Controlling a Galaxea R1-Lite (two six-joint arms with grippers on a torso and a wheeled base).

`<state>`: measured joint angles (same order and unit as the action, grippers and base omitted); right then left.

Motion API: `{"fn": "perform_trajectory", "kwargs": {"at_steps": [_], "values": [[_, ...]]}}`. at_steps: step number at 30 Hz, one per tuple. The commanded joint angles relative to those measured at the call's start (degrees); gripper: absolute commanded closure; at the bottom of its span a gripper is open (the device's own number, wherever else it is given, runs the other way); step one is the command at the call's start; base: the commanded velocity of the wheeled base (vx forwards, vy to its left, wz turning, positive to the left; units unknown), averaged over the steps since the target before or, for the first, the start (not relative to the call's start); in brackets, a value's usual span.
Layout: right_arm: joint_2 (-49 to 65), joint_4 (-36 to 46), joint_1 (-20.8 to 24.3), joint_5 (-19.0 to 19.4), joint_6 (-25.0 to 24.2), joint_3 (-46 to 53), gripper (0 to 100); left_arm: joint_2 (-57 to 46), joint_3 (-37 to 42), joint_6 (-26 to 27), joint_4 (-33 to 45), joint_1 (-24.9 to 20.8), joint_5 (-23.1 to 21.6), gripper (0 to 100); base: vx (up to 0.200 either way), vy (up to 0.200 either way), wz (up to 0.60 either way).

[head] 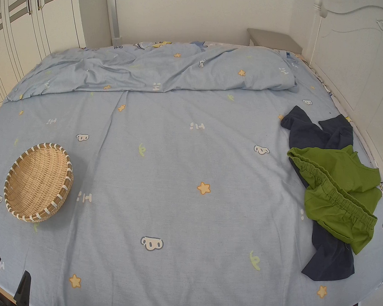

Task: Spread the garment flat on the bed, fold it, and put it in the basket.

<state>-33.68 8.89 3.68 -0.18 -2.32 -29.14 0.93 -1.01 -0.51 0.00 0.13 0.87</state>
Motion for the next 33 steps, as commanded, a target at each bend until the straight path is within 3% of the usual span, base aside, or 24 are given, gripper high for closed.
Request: {"fn": "perform_trajectory", "kwargs": {"at_steps": [1,11,24,33], "values": [[-36.89,-0.19,1.06,-5.00,3.90,-15.69,0,-0.57,1.01,-0.02,0.00,0.04,0.01,0,0.000,0.000,0.00],[-60.18,-1.24,0.71,-5.18,4.60,-29.49,0,-0.57,1.01,-0.02,0.00,0.04,0.01,0,0.000,0.000,0.00],[-68.09,-0.98,0.36,-5.09,4.69,-37.75,0,-0.57,1.01,-0.02,0.00,0.04,0.01,0,0.000,0.000,0.00],[-70.82,-0.98,0.19,-5.09,4.60,-38.36,0,-0.57,1.01,-0.02,0.00,0.04,0.01,0,0.000,0.000,0.00]]}}
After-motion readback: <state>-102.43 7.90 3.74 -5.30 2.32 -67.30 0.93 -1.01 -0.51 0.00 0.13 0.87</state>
